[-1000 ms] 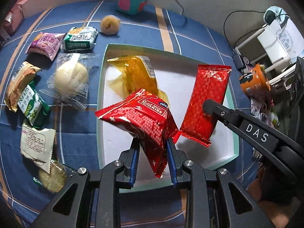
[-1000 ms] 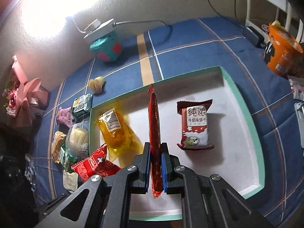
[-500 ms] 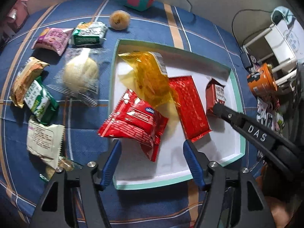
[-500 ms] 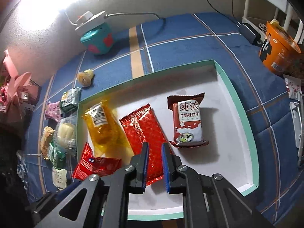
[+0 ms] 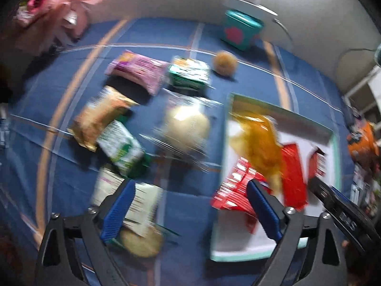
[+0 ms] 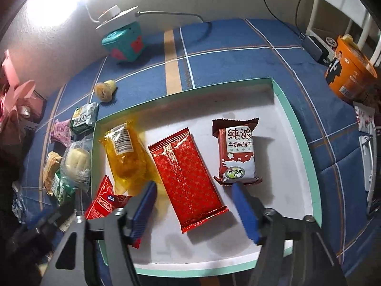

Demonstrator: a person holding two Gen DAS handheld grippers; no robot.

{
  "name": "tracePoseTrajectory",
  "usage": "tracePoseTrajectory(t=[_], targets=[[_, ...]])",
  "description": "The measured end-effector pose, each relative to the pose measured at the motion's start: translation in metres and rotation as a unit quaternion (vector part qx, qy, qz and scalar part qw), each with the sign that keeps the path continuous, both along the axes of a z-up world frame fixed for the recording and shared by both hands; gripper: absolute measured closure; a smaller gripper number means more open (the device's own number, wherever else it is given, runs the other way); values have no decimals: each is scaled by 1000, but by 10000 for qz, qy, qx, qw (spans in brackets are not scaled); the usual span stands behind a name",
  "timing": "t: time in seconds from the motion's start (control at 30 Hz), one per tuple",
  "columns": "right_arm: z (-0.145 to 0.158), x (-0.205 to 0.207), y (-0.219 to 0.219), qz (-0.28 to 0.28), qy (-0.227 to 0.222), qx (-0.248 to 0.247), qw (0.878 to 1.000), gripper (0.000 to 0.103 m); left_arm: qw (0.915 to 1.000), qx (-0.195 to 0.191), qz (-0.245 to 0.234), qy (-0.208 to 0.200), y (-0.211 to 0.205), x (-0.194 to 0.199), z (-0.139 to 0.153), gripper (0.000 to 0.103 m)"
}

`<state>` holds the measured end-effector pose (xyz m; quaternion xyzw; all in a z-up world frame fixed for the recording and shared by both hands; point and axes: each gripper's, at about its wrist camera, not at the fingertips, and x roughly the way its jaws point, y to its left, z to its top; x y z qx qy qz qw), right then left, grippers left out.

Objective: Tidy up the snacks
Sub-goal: 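Move the right gripper to the round cracker pack while the left gripper approaches the white biscuit packet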

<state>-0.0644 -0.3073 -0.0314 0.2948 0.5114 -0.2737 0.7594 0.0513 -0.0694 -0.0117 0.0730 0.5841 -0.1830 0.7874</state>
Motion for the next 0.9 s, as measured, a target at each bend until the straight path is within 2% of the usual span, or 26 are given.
tracePoseTrajectory(t=[0.07,0.17,0.3,0.43,0.63,0.77,0.9], targets=[[0,3,3,95,27,-36,9999,28,9997,134,139,-132,7,7,0,5],[1,8,9,204,51,-127,9997,18,9988,275,335,-238,18,18,-1,2],[7,12,17,316,7,-277,9991,0,9964,534,436,-491,28,27,0,1],[20,19,31,443,-187,-402,9980,0,9934,733,309,-825,37,33,7,0],[35,32,62,803,-487,-426,9947,0,9937,737,234,-808,52,42,10,0],[44,42,88,1086,-665,-433,9909,0,9909,875,224,-995,63,42,17,0],[42,50,108,1346,-772,-292,9875,0,9898,897,493,-992,85,47,20,0]])
